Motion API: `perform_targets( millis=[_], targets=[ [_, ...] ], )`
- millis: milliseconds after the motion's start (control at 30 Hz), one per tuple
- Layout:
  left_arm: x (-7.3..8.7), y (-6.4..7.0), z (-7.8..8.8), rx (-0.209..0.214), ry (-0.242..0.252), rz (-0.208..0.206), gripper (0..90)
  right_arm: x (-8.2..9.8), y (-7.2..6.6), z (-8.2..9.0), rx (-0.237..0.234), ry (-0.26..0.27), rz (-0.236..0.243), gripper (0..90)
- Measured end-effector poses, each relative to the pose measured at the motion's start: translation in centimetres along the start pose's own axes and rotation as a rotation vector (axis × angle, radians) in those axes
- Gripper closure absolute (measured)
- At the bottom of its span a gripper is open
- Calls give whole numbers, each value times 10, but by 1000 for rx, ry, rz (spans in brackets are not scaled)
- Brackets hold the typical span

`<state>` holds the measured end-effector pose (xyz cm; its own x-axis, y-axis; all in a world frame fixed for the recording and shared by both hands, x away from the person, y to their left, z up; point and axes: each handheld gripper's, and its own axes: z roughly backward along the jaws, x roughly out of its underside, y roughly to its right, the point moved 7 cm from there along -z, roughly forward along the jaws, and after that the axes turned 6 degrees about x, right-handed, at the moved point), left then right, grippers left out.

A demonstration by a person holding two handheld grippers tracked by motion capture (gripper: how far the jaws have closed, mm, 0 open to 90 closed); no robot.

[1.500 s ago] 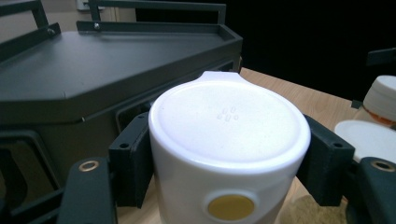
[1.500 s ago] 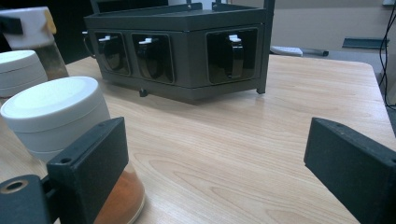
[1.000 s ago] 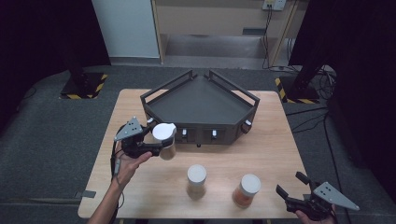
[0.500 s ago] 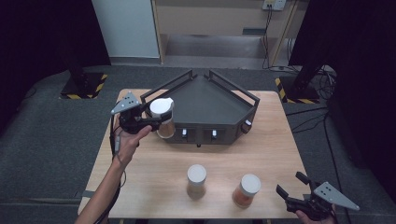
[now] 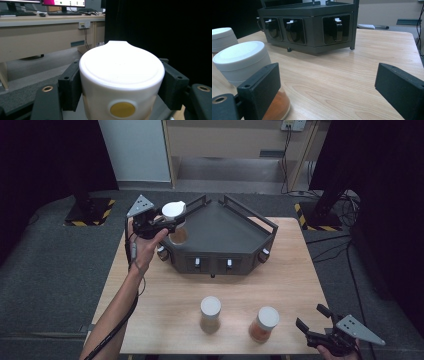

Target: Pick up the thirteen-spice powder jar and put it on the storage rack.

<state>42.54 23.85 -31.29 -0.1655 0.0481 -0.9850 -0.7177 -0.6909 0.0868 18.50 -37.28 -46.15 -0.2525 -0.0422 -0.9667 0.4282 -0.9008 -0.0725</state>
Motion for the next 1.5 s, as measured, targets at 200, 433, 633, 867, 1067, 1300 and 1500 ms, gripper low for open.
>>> perform_targets(
  millis=[200,433,633,867,1067,1300,1500],
  targets=[
    [0,1,-18,-60,-52,-68,298,0,0,0,0,2,-1,64],
    [14,-4,-31,-79,-48,-25,299,0,1,0,-3,1,-5,64],
    [25,-7,-40,-89,-47,-3,299,0,1,0,-5,2,-5,64],
    [29,-11,-44,-104,-46,9,299,0,1,0,-5,0,-3,64],
    [31,-11,-45,-111,-52,-3,299,0,1,0,-5,1,-3,63],
    [35,-12,-48,-108,-45,3,299,0,1,0,-6,1,-4,64],
    [36,-11,-48,-110,-44,-4,298,0,1,0,-7,0,-3,63]
  ],
)
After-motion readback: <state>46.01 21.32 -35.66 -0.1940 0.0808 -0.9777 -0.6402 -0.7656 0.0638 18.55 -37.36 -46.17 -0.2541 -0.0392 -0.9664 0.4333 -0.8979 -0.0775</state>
